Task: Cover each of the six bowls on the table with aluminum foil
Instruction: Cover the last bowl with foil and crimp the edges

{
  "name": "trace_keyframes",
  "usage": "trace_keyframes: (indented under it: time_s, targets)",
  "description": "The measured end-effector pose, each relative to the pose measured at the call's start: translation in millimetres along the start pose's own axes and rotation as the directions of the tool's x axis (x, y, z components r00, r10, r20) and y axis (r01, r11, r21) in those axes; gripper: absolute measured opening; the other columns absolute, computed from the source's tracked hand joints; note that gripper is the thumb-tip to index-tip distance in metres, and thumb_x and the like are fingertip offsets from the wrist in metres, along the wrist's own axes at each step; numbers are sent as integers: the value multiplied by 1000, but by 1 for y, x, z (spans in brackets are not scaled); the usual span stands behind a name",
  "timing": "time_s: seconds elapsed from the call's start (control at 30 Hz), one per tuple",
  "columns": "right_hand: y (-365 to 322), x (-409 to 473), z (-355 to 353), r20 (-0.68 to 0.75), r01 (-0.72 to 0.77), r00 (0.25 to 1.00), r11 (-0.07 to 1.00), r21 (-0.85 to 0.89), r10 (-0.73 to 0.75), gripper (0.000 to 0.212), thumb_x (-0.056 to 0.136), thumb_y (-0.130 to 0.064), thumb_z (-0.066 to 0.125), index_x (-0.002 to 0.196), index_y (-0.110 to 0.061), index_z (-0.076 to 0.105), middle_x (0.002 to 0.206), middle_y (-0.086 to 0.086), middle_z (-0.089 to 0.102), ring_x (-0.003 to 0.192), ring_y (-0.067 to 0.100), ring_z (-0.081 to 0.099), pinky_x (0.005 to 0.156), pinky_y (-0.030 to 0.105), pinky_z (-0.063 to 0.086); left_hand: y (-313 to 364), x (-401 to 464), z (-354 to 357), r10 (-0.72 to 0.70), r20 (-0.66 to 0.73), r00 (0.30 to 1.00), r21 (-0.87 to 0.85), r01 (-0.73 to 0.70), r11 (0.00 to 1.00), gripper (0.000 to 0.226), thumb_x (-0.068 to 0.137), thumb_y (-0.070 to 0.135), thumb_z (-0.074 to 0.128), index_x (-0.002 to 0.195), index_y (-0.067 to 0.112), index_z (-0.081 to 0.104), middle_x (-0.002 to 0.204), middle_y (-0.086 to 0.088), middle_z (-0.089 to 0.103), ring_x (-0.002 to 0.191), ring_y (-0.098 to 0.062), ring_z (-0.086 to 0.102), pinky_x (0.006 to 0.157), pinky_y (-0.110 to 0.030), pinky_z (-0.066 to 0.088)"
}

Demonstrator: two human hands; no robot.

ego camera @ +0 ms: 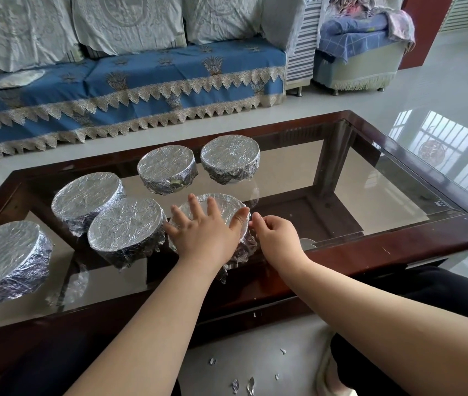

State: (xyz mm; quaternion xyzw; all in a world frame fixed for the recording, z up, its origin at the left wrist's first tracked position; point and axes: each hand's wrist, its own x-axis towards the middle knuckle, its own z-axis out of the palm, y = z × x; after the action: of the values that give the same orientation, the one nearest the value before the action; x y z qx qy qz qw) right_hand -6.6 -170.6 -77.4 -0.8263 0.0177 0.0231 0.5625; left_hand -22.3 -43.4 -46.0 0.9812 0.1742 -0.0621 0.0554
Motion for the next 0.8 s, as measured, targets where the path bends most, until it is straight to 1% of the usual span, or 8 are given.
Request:
trace_keyframes:
  time_s: [0.03, 0.1, 0.23, 0.4, 0.57, 0.67, 0.73, 0.8]
  targets:
    - [-1, 3, -1, -5, -9, 1000, 1000, 3, 9, 50, 96, -38, 53, 60, -4, 50, 51, 9, 46, 46, 10, 32, 51, 29, 27, 0, 0, 0, 0, -1, 1000, 3, 0, 1000, 100, 79, 84, -4, 160, 26, 2, 166, -12, -11, 149, -48, -8, 116, -66, -1]
    - [-3, 9, -1, 7, -48, 999, 999, 21, 48, 50, 92, -41, 61, 54, -13, 43, 46, -2, 40, 43, 7, 30, 49, 26, 27, 0, 0, 1, -2, -5, 1000, 6, 2, 1000, 101, 78, 84, -5, 160, 26, 2, 166, -12, -11, 149, -47, -7, 116, -66, 0]
    - [-3, 15, 1, 97, -230, 973, 937, 262, 211, 39, 85, -38, 71, 61, -12, 58, 57, 2, 48, 51, 12, 36, 51, 26, 32, 0, 0, 3, -2, -18, 1000, 4, 2, 1000, 99, 80, 84, -3, 160, 26, 3, 166, -12, -9, 149, -48, -6, 115, -65, 0]
    - [-9, 19, -3, 264, -405, 913, 764, 503, 310, 24, 87, -14, 71, 64, -9, 65, 47, -2, 51, 42, 8, 41, 40, 17, 34, 0, 0, 3, 2, -23, 1000, 5, -2, 1000, 98, 80, 84, -4, 160, 27, 4, 166, -12, -9, 149, -47, -5, 115, -65, 1]
    - [-13, 26, -4, 325, -501, 865, 679, 537, 381, 20, 87, -4, 69, 68, -3, 61, 45, -2, 54, 41, 7, 50, 38, 14, 41, 1, -1, 2, 4, -20, 1000, 2, -4, 1000, 101, 77, 84, -6, 160, 26, 3, 166, -12, -9, 149, -47, -5, 116, -65, 2]
    - [-13, 26, -6, 316, -466, 885, 685, 561, 343, 10, 87, -1, 67, 84, -3, 58, 57, 5, 57, 41, 10, 51, 38, 16, 44, 1, -2, 1, 4, -17, 1000, 2, -4, 1000, 103, 75, 83, -8, 160, 26, 3, 166, -12, -8, 149, -47, -6, 115, -65, 2]
    - [-13, 26, -5, 262, -398, 917, 746, 533, 302, 14, 87, -1, 67, 99, 0, 59, 68, 10, 57, 48, 15, 52, 40, 20, 45, 1, -2, 1, 7, -19, 1000, 1, -7, 1000, 104, 74, 83, -8, 160, 26, 3, 166, -12, -8, 149, -48, -5, 115, -66, 2]
    - [-12, 28, -2, 207, -317, 946, 839, 442, 249, 17, 89, -3, 66, 104, 5, 64, 63, 10, 56, 44, 16, 49, 42, 22, 45, 1, -3, 1, 8, -24, 1000, 3, -7, 1000, 105, 73, 84, -9, 160, 26, 5, 166, -12, -7, 149, -48, -5, 115, -66, 3]
